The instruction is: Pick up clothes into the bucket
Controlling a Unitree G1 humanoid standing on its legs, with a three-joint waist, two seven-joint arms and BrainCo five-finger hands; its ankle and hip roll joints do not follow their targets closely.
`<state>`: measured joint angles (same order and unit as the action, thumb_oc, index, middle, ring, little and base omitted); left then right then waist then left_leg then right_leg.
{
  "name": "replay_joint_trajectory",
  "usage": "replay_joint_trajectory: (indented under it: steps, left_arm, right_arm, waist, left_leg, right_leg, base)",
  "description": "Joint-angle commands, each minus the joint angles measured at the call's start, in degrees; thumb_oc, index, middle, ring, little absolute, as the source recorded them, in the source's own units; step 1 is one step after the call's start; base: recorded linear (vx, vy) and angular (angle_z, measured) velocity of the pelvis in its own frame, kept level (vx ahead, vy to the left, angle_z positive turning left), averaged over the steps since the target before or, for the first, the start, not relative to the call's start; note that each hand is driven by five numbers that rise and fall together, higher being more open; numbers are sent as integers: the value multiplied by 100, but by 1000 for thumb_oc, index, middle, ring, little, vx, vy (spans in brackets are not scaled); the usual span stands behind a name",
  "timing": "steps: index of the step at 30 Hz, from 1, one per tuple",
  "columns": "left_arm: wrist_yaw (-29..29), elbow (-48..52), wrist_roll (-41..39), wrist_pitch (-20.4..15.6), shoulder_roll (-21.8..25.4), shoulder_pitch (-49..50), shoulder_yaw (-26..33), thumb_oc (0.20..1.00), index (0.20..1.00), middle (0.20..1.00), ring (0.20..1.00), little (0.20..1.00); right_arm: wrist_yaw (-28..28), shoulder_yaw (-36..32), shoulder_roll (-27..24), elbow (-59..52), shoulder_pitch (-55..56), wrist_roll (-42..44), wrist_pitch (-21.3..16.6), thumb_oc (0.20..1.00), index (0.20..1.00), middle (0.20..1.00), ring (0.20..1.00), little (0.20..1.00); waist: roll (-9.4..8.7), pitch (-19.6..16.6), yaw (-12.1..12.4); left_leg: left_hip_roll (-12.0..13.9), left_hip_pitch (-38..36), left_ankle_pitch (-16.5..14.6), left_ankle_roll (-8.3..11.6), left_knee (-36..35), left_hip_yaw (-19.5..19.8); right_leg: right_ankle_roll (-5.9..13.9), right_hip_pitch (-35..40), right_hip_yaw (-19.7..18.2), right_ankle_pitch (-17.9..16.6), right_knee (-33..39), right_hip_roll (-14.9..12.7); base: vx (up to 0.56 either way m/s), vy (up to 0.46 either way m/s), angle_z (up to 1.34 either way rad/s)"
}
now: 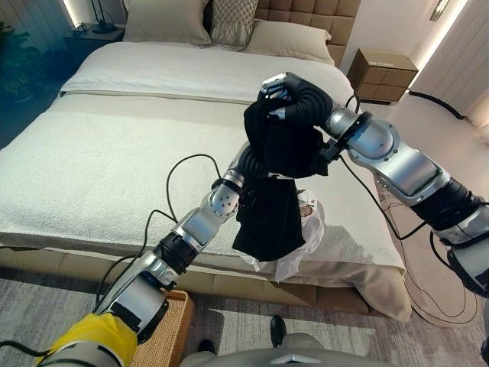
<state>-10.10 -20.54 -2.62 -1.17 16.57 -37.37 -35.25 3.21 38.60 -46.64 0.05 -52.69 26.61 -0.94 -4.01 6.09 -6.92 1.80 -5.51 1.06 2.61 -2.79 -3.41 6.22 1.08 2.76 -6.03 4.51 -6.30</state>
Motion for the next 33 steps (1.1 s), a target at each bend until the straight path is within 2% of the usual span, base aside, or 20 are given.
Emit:
replay_joint_trajectory:
  steps: [1,5,6,7,8,11,12,14,15,16,19,21,22,26,33]
  left_arm:
    - [260,-461,-723,-78,-212,-323,-231,200,200,200,200,200]
    - [265,-325,-1413,-113,-243,-3,-112,200,200,200,200,200]
    - [219,-299,-1528,-115,-249,82,-64,200,200,200,200,200]
    - [218,-296,-1530,-114,-248,86,-67,200,200,200,200,200]
    - [189,-182,-1597,-117,-187,306,101,200,200,200,200,200]
    - [121,-1,-1412,-113,-26,499,275,200,200,200,200,200]
    - [93,164,-1408,-138,153,764,576,200,200,200,200,200]
    - [86,286,-1409,-138,222,933,697,200,200,200,200,200]
    - [85,568,-1336,-184,511,1350,1162,200,200,200,200,200]
    - [85,585,-1335,-176,521,1368,1156,200,200,200,200,200]
    - [125,1067,-1529,-288,833,2500,2272,200,200,200,200,200]
    - [156,1158,-1644,-305,829,2741,2490,200,200,200,200,200]
    - [215,1209,-1933,-334,753,3152,2964,200,200,200,200,200]
    - [318,1653,-2309,-415,591,3850,3814,200,200,200,200,200]
    - [387,2297,-2540,-651,239,4579,4872,200,200,200,200,200]
  right_arm:
    - [-269,-765,229,-383,-145,447,-480,200,200,200,200,200]
    - [-381,-1028,263,-320,106,328,-462,200,200,200,200,200]
    - [-418,-1094,258,-308,168,280,-465,247,247,247,247,247]
    - [-419,-1097,259,-311,175,279,-464,382,382,382,382,382]
    - [-527,-1356,193,-308,398,131,-471,1000,1000,1000,1000,1000]
    - [-592,-1676,150,-328,702,64,-485,1000,1000,1000,1000,1000]
    - [-678,-2020,85,-317,1011,2,-508,1000,1000,1000,1000,1000]
    - [-708,-2210,94,-345,1221,-18,-510,1000,1000,1000,1000,1000]
    - [-760,-2685,101,-336,1750,-66,-534,1000,1000,1000,1000,1000]
    - [-759,-2701,108,-354,1778,-70,-527,1000,1000,1000,1000,1000]
    - [-769,-3559,244,-281,2813,-226,-511,1000,1000,1000,1000,1000]
    - [-763,-3717,339,-273,3062,-247,-506,1000,1000,1000,1000,1000]
    - [-766,-4065,583,-191,3520,-357,-485,1000,1000,1000,1000,1000]
    - [-751,-4805,1089,-124,4492,-546,-403,1000,1000,1000,1000,1000]
    - [-858,-5375,2126,364,5624,-1343,-435,1000,1000,1000,1000,1000]
  waist:
    - [-39,-181,65]
    - [-26,-178,69]
    - [-26,-179,71]
    - [-28,-182,72]
    - [-24,-172,76]
    - [-31,-165,99]
    - [-28,-160,118]
    - [-37,-159,134]
    - [-19,-142,164]
    - [-27,-151,168]
    - [-27,-132,279]
    - [-24,-132,300]
    - [-17,-118,348]
    - [-33,-94,423]
    - [-22,104,545]
  left_leg:
    - [-34,284,-383,44,408,99]
    - [-34,285,-380,44,411,110]
    - [-35,286,-379,45,411,113]
    - [-35,286,-379,45,411,113]
    - [-35,282,-380,45,419,123]
    - [-31,282,-384,44,426,127]
    - [-33,284,-390,45,432,143]
    - [-33,283,-395,44,437,154]
    - [-32,280,-408,46,440,160]
    - [-32,279,-409,46,440,161]
    - [-39,285,-440,37,473,169]
    - [-42,283,-451,34,478,170]
    - [-49,287,-462,26,502,200]
    - [-76,312,-484,13,516,288]
    - [-188,490,-522,-37,638,486]
  right_leg:
    - [273,149,347,614,-455,-155]
    - [264,158,348,610,-439,-160]
    - [261,158,348,611,-441,-159]
    - [261,158,348,611,-441,-159]
    - [251,179,355,618,-442,-159]
    - [245,192,372,625,-439,-156]
    - [243,201,392,628,-437,-158]
    - [243,212,402,632,-432,-159]
    - [242,216,414,636,-430,-160]
    - [242,218,414,637,-429,-160]
    - [243,240,438,651,-406,-162]
    - [243,249,444,655,-399,-163]
    - [230,270,461,677,-403,-163]
    - [212,312,534,730,-412,-172]
    - [180,250,663,802,-539,-232]
  base:
    - [0,0,0]
    - [0,0,0]
    - [0,0,0]
    - [0,0,0]
    - [0,0,0]
    - [0,0,0]
    - [0,0,0]
    - [0,0,0]
    - [0,0,0]
    - [0,0,0]
    - [0,0,0]
    - [0,0,0]
    - [31,-7,2]
    - [30,-10,9]
    - [-3,9,19]
